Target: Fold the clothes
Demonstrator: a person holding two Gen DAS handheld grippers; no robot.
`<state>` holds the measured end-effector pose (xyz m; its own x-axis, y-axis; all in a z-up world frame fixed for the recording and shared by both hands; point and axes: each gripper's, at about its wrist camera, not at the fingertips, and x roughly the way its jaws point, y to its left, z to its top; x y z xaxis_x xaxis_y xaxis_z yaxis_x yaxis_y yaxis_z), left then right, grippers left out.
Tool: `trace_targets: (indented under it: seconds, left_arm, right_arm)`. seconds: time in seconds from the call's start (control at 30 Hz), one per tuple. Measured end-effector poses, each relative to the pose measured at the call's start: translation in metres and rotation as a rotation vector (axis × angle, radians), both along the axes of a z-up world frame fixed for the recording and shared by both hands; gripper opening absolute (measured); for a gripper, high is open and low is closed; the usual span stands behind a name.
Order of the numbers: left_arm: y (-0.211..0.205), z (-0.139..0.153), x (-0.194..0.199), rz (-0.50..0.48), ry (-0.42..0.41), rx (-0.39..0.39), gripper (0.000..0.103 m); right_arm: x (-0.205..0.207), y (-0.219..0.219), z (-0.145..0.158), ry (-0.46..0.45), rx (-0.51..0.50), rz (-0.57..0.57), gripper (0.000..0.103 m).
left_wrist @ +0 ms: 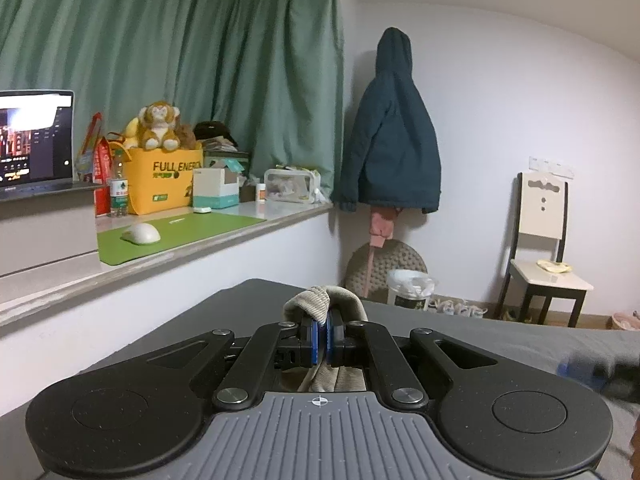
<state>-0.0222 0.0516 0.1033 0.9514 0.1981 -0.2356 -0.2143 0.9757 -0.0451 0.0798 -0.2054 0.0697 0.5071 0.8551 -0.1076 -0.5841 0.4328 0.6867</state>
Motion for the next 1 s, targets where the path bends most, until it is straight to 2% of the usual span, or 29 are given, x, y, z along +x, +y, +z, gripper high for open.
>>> trace_targets:
  seconds: [0.1,0.13,0.2,0.33,0.4,0.47,0.57,0.63,0.73,0.87,1.0]
  left_arm:
    - [-0.003,0.002,-0.001,-0.009,-0.008,0.001,0.004]
    - [-0.003,0.003,-0.001,-0.010,-0.011,0.001,0.004]
    - [-0.004,0.005,-0.003,-0.011,-0.016,-0.004,0.004]
    - [-0.002,0.005,-0.004,-0.014,-0.018,-0.015,0.004]
    - [-0.002,0.004,-0.004,-0.017,-0.015,-0.017,0.004]
    - [-0.003,0.003,-0.003,-0.020,-0.013,-0.016,0.004]
    - [-0.003,0.002,-0.004,-0.019,-0.014,-0.015,0.004]
    - [-0.004,0.002,-0.005,-0.015,-0.013,-0.012,0.004]
    - [-0.004,0.001,-0.004,-0.006,-0.008,-0.007,0.004]
    - [-0.002,-0.004,-0.002,0.004,0.015,-0.003,0.004]
    - [-0.002,-0.010,-0.001,-0.002,0.044,0.011,0.004]
  right_arm:
    - [-0.004,0.035,-0.030,0.081,-0.170,0.061,0.063]
    - [-0.005,0.053,-0.042,0.107,-0.248,0.072,0.059]
    - [-0.018,0.082,-0.058,0.128,-0.380,0.100,0.056]
    - [-0.048,0.127,-0.073,0.028,-0.551,0.108,0.055]
    - [-0.053,0.139,-0.078,0.004,-0.587,0.077,0.054]
    - [-0.063,0.142,-0.081,-0.035,-0.620,0.050,0.049]
    - [-0.071,0.129,-0.081,-0.057,-0.642,0.018,0.038]
    - [-0.071,0.120,-0.079,-0.048,-0.636,-0.006,0.022]
    - [-0.072,0.113,-0.078,-0.054,-0.651,-0.050,0.013]
    - [-0.070,0.095,-0.064,-0.050,-0.699,-0.084,0.011]
    - [-0.068,0.072,-0.038,-0.108,-0.750,-0.118,0.011]
